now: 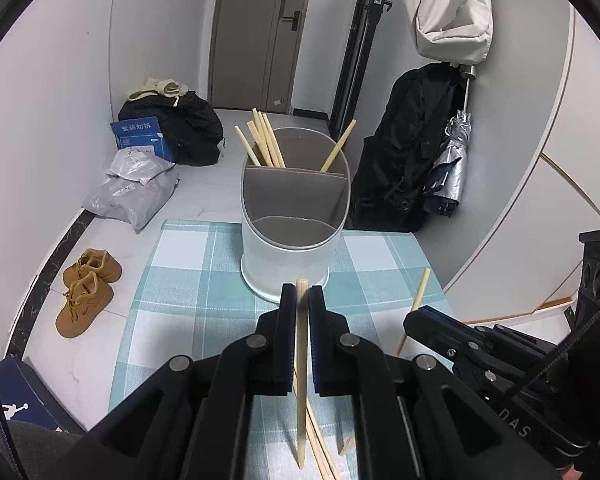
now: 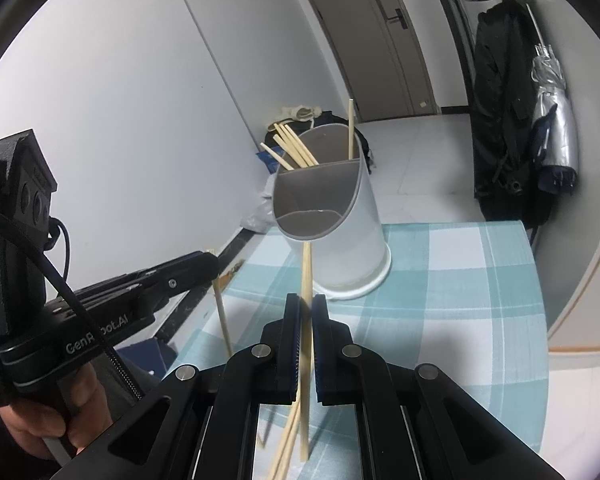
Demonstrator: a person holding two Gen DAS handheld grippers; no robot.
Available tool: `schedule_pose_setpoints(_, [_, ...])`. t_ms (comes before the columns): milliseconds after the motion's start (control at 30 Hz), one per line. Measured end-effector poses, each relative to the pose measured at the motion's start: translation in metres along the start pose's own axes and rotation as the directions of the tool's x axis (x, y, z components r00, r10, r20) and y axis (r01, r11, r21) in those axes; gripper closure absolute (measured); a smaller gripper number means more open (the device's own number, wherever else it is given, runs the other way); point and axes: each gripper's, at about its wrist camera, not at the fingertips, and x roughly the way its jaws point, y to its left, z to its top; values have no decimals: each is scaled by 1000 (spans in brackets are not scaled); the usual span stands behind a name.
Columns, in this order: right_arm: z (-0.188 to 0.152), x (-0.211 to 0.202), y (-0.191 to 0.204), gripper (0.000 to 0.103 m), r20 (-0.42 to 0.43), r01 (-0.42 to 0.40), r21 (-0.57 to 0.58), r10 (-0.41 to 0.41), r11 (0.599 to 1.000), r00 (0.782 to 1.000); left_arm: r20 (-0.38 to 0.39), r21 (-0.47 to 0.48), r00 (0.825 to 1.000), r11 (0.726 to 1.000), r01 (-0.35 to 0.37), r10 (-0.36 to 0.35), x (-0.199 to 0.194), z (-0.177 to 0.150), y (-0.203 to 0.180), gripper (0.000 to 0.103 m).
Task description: Organize utensils
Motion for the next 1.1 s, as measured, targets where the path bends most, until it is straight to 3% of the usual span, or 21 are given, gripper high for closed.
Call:
schedule_pose_setpoints(433, [-1, -10, 8, 98, 39, 42, 4, -42, 999, 998, 34, -65, 999, 998, 15, -13, -16, 13, 10, 100])
schedule_pose_setpoints(1000, [31, -6, 6, 99, 97, 18, -3, -18, 1000, 995, 30, -12, 996, 997, 83, -82, -14, 47, -5, 101])
schedule_pose_setpoints(1100, [37, -8, 5, 103, 104, 18, -7, -17, 1000, 994, 26, -7, 996, 996, 90, -90, -14, 54, -7, 101])
